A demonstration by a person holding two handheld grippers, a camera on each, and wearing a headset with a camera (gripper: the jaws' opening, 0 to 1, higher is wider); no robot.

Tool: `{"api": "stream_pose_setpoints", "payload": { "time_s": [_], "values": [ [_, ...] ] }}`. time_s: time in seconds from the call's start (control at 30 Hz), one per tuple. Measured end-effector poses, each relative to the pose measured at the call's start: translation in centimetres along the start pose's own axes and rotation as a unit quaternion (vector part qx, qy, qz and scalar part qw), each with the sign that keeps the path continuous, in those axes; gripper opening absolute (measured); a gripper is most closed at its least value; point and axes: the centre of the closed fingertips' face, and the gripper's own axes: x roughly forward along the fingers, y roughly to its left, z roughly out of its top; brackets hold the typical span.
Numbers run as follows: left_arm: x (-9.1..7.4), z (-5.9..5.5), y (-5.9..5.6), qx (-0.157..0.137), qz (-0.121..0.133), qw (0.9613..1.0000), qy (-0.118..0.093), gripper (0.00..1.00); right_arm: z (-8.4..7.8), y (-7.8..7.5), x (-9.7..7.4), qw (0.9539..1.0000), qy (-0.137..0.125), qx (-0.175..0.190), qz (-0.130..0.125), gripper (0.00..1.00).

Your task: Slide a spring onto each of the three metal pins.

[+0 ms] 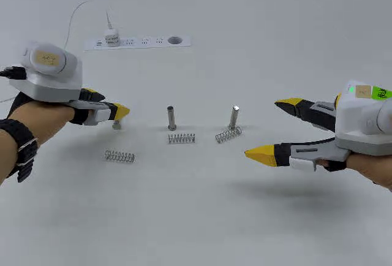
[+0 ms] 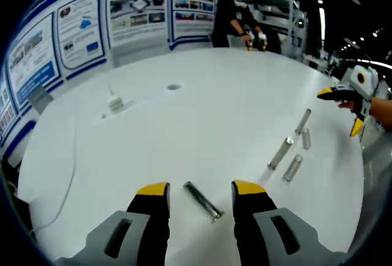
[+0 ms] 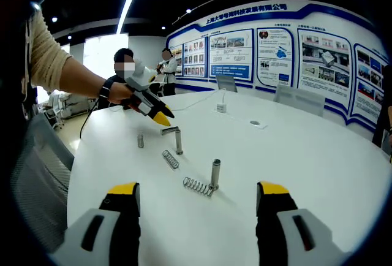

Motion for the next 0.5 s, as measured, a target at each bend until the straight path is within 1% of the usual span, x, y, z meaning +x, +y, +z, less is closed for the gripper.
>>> {"api": "stream_pose_setpoints", "payload": {
  "time_s": [0.1,0.17,0.27,0.37,0.5],
  "values": [
    [0.4,-0.4,0.1,0.004,0.010,0.9998,0.015,0.39,-0.1,0.0,0.0,1.0000,0.001,0.001,-0.001,0.79],
    [0.7,-0.5,0.3,0.004,0.018,0.9996,0.020,0.36,-0.2,0.0,0.0,1.0000,0.002,0.003,-0.001,0.79],
    [0.9,-0.3,0.5,-0.003,0.021,0.9996,0.019,0.33,-0.3,0.0,0.0,1.0000,0.002,0.005,-0.001,0.78],
    [1.1,-0.3,0.6,-0.005,0.026,0.9994,0.023,0.31,-0.4,-0.1,0.0,1.0000,0.002,0.006,-0.002,0.78],
    [1.5,-0.7,0.5,-0.007,0.030,0.9988,0.037,0.28,-0.4,-0.1,-0.1,1.0000,0.002,0.008,-0.002,0.78]
  ]
}}
